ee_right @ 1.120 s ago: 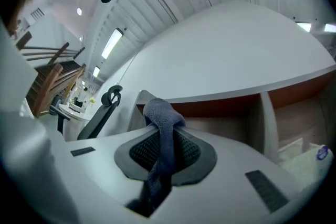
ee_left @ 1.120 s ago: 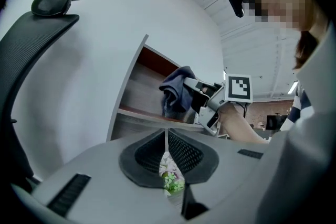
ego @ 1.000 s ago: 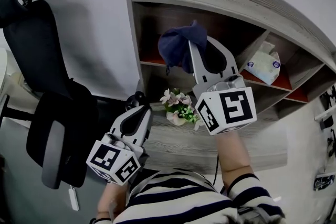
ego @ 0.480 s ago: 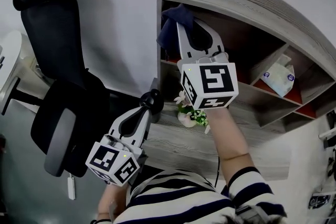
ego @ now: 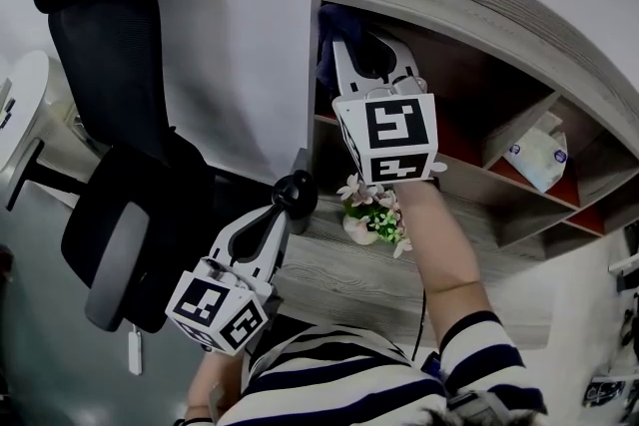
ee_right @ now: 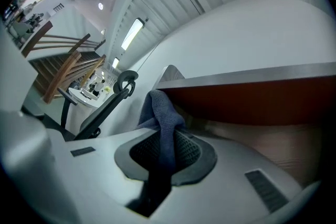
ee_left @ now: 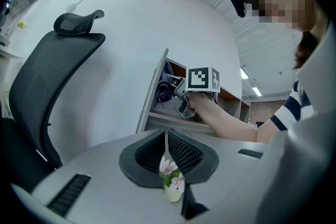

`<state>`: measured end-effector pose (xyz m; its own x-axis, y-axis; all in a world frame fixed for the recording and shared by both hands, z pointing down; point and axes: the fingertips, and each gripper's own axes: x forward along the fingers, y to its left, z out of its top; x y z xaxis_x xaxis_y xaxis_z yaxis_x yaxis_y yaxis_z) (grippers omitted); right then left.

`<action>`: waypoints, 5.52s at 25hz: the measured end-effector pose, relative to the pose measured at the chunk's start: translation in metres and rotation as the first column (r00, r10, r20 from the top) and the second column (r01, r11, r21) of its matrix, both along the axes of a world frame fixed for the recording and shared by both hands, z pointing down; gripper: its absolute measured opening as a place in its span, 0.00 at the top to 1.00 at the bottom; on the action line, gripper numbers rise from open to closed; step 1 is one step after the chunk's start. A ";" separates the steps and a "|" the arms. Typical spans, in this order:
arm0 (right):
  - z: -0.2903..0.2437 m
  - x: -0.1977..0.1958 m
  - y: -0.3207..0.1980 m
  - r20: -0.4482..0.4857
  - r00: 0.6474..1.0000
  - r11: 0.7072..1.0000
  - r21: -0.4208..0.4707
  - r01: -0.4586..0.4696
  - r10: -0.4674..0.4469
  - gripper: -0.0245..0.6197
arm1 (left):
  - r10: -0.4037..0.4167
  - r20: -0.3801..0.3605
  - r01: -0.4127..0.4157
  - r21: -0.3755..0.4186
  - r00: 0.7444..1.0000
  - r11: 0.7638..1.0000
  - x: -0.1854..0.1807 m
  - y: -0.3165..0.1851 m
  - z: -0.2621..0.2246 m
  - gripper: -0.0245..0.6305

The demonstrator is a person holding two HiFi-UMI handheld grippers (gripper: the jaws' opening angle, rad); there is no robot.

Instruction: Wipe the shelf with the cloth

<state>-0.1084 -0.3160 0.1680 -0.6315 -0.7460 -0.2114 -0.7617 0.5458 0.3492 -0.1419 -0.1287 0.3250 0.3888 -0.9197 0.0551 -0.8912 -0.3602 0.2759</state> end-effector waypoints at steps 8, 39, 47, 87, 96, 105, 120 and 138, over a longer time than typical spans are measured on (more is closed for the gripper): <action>0.009 -0.002 -0.028 -0.113 0.992 0.999 -0.007 -0.053 0.052 0.87 | -0.003 -0.002 0.003 0.002 1.000 1.000 0.000 -0.004 -0.001 0.92; 0.075 -0.007 -0.020 -0.496 0.868 0.999 -0.053 0.006 -0.032 0.87 | 0.044 -0.018 -0.044 0.012 0.999 0.999 0.007 -0.009 -0.001 0.92; 0.065 0.014 -0.010 -0.458 0.882 0.993 0.084 -0.082 0.112 0.87 | 0.068 -0.021 -0.067 0.018 0.997 0.998 0.014 -0.013 -0.002 0.92; 0.142 0.114 -0.007 -0.847 0.498 0.955 0.038 -0.295 0.187 0.87 | 0.219 -0.033 -0.219 0.010 0.975 0.976 0.055 -0.030 0.003 0.92; 0.143 0.172 -0.004 -0.869 0.370 0.871 0.129 -0.473 0.330 0.87 | 0.285 -0.045 -0.285 0.010 0.957 0.959 0.077 -0.033 0.004 0.92; 0.142 0.193 0.004 -0.879 0.211 0.787 0.247 -0.566 0.427 0.87 | 0.302 -0.056 -0.303 0.006 0.952 0.953 0.081 -0.032 0.006 0.92; 0.058 0.191 0.025 -0.655 0.277 0.681 0.508 -0.527 0.703 0.87 | 0.305 -0.072 -0.305 0.017 0.950 0.952 0.076 -0.033 0.004 0.92; -0.019 0.227 0.042 -0.275 0.168 0.322 0.843 -0.431 0.947 0.87 | 0.317 -0.076 -0.316 0.024 0.945 0.948 0.077 -0.033 0.003 0.92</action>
